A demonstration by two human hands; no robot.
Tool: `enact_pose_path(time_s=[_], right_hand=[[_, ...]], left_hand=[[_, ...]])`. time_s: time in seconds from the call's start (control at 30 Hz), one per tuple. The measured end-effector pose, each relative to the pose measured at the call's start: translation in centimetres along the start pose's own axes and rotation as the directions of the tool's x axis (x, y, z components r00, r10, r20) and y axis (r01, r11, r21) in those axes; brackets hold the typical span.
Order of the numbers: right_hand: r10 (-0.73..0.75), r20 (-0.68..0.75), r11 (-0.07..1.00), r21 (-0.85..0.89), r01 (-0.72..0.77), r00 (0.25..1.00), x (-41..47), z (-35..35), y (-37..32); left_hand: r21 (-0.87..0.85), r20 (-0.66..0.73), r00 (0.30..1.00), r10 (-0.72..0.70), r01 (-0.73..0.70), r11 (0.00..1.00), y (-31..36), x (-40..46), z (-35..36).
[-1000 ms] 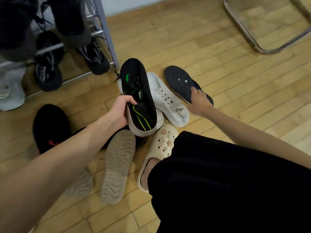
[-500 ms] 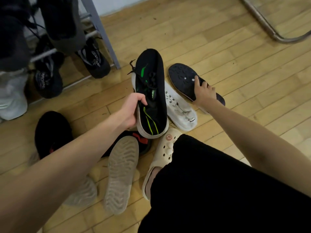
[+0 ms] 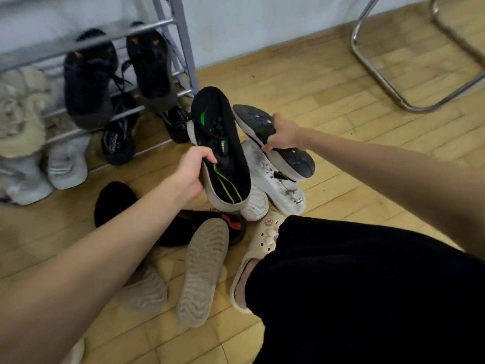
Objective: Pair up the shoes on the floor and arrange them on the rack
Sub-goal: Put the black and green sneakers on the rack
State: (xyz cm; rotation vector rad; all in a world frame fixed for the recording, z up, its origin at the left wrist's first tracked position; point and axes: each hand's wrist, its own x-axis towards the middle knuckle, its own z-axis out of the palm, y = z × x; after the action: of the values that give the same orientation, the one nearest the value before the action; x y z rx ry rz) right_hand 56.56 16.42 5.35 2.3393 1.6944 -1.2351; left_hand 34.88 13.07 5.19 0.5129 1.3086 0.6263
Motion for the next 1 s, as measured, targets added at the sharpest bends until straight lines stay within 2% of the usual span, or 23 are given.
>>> enact_pose_path(time_s=[0.1,0.2,0.27,0.33,0.47,0.53,0.63,0.77,0.87,1.0], right_hand=[[0.009,0.075,0.971,0.240,-0.027,0.997,-3.8,-1.8,-4.5],[0.038,0.130,0.869,0.486,-0.097,0.991,-7.5,-1.8,-7.9],[0.038,0.177,0.711,0.687,-0.152,0.983,-10.2,-1.1,-9.7],[-0.011,0.168,0.521,0.843,-0.137,0.986,-12.6,0.1,-11.2],[-0.150,0.103,0.246,0.967,-0.064,0.983,-16.8,3.7,-14.1],[-0.228,0.106,0.268,0.963,-0.043,0.968,-17.8,5.3,-15.9],[-0.235,0.135,0.407,0.913,-0.029,0.963,-18.5,6.8,-18.7],[-0.249,0.120,0.501,0.865,0.022,0.961,-19.4,8.3,-22.3],[-0.243,0.043,0.508,0.857,0.089,0.969,-19.6,9.2,-25.1],[-0.247,-0.076,0.484,0.854,0.191,0.966,-18.7,10.1,-29.9]], left_hand=[[-0.008,-0.076,0.997,0.027,-0.028,1.000,1.9,-2.5,-2.7],[-0.021,-0.084,0.994,0.067,-0.069,0.997,3.6,-5.4,-6.1],[-0.002,-0.095,0.993,0.074,-0.074,0.997,4.3,-7.5,-8.7],[-0.016,-0.108,0.989,0.101,-0.104,0.994,4.8,-9.5,-11.3],[-0.045,-0.137,0.980,0.142,-0.149,0.988,5.1,-13.8,-16.1],[-0.054,-0.157,0.973,0.169,-0.179,0.982,5.2,-15.7,-18.6],[-0.060,-0.206,0.954,0.217,-0.234,0.970,6.0,-18.2,-22.1],[-0.157,-0.158,0.947,0.278,-0.302,0.940,7.2,-21.3,-25.3],[-0.137,-0.270,0.909,0.317,-0.362,0.922,8.6,-22.3,-27.6],[0.037,-0.441,0.802,0.404,-0.433,0.901,11.5,-22.0,-31.0]])
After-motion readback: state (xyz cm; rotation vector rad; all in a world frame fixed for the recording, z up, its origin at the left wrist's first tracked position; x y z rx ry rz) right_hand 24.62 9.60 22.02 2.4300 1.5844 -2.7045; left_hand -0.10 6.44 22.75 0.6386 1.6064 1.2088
